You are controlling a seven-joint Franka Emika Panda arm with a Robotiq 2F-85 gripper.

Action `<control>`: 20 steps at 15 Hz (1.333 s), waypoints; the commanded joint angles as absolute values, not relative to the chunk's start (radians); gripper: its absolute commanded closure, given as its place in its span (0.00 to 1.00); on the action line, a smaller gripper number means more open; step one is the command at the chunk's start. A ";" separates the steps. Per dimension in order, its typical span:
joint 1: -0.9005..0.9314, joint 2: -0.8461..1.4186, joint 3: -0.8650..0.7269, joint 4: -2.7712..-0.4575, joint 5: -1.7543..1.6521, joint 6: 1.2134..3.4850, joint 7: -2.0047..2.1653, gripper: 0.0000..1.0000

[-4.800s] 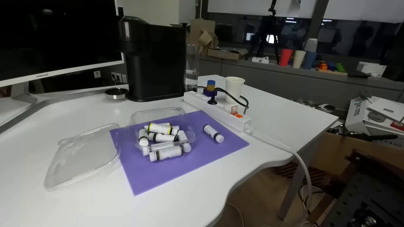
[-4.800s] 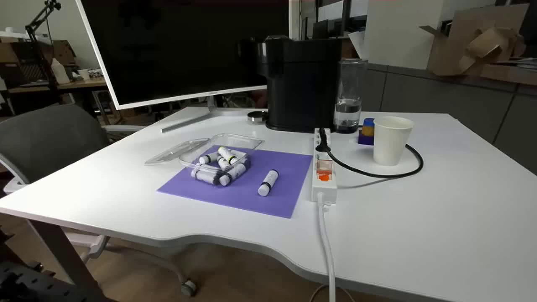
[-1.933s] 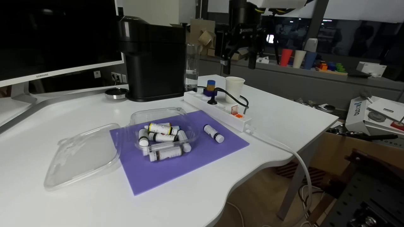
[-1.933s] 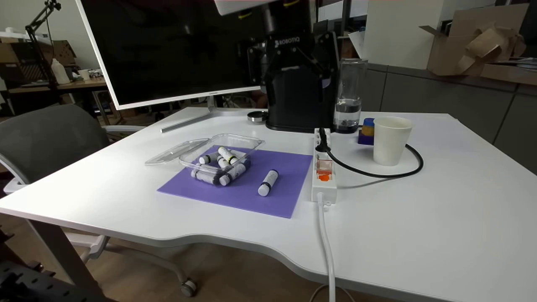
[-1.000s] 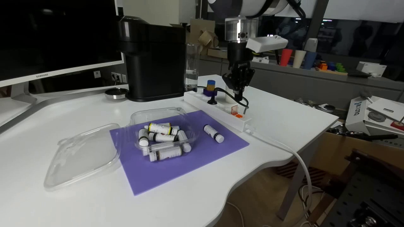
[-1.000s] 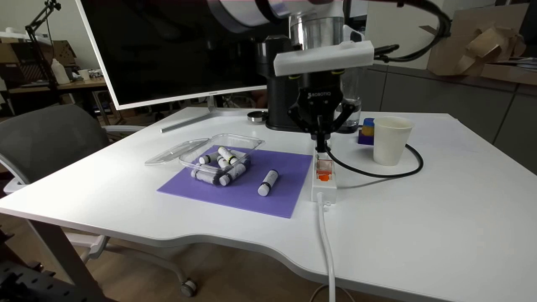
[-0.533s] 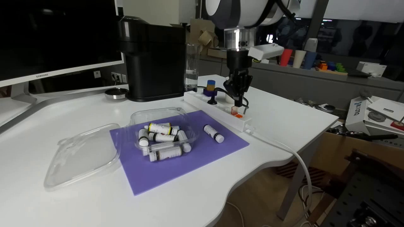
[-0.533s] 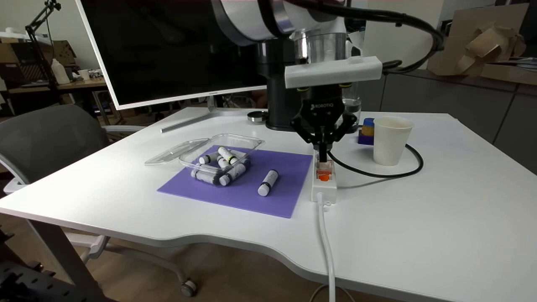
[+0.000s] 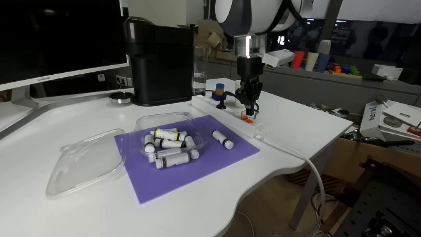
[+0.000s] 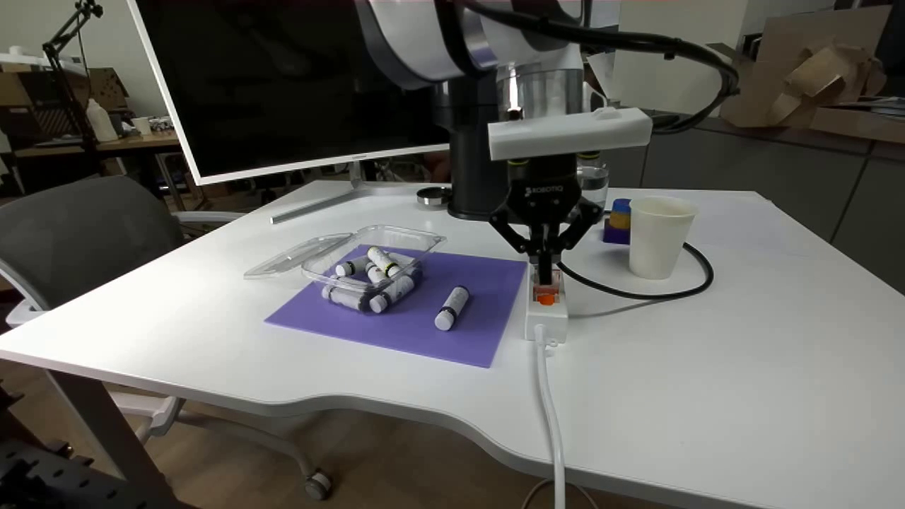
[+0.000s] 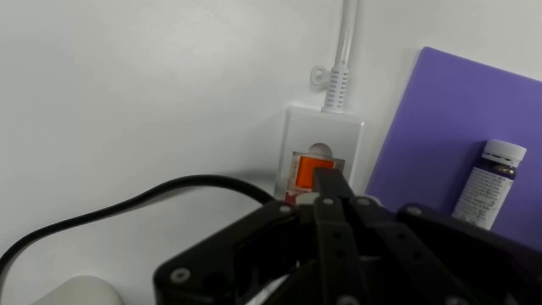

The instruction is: Turn on the extension cable

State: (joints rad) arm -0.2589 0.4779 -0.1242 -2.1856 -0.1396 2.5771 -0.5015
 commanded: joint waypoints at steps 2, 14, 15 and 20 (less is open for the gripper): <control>-0.282 0.509 -0.111 -2.154 -0.142 2.559 -0.499 1.00; -0.301 0.565 -0.093 -2.114 -0.129 2.581 -0.494 1.00; -0.305 0.566 -0.088 -2.112 -0.123 2.580 -0.496 1.00; -0.345 0.585 -0.047 -2.089 -0.054 2.555 -0.515 1.00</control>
